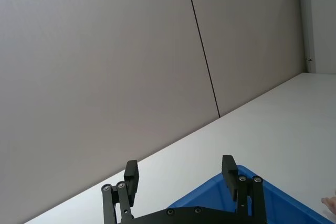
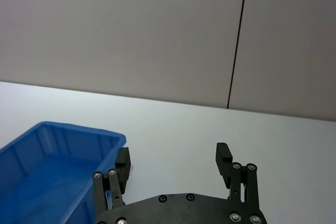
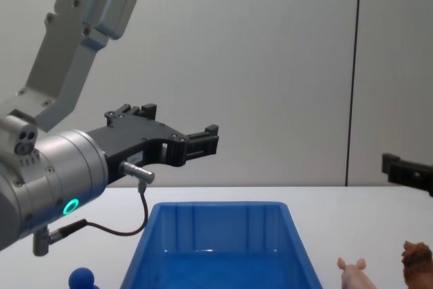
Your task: Pick up the two dolls from the table and place them into the box.
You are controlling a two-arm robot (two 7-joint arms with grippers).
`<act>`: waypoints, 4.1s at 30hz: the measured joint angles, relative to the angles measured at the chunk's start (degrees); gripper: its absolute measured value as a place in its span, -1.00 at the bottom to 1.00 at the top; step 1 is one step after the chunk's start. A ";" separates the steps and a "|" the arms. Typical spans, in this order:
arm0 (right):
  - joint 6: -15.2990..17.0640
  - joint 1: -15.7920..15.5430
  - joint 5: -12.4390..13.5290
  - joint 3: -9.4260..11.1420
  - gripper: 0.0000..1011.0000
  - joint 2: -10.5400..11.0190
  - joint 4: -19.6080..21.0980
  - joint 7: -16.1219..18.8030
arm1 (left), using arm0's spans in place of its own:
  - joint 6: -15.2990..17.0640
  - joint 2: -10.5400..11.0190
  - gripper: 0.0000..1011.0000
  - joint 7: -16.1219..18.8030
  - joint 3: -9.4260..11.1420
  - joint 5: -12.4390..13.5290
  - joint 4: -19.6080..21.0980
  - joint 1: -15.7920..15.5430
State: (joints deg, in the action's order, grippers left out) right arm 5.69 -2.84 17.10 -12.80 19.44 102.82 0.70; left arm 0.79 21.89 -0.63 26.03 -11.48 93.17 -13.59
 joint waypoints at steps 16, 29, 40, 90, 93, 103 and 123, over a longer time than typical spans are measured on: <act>4.96 -4.62 1.16 0.49 0.98 0.95 2.69 -5.64 | 0.00 0.00 0.98 0.00 0.00 0.00 0.00 0.00; 7.15 -6.40 1.29 0.45 0.98 0.85 1.15 -6.27 | 0.00 0.00 0.98 0.00 0.00 0.00 0.00 0.00; 7.50 -6.16 0.49 0.14 0.98 0.02 -1.89 -4.97 | 0.00 0.00 0.98 0.00 0.00 0.00 0.00 0.00; 1.69 -3.98 -3.70 -0.25 -0.43 -1.94 -3.20 2.99 | 0.00 0.00 0.98 0.00 0.00 0.00 0.00 0.00; 1.09 -3.12 -3.72 -0.47 -0.43 -2.25 -2.98 5.36 | 0.00 0.00 0.98 0.00 0.00 0.00 0.00 0.00; 0.65 0.37 -3.98 -1.47 -0.43 -3.94 -4.16 12.92 | 0.00 0.00 0.98 0.00 0.00 0.00 0.00 0.00; 2.99 10.01 -7.29 -4.73 -0.09 -9.67 -14.56 25.18 | 0.00 0.00 0.98 0.00 0.00 0.00 0.00 0.00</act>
State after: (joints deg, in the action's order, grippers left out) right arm 8.68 7.16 9.81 -17.53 9.77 88.26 25.88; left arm 0.79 21.89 -0.63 26.02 -11.48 93.18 -13.59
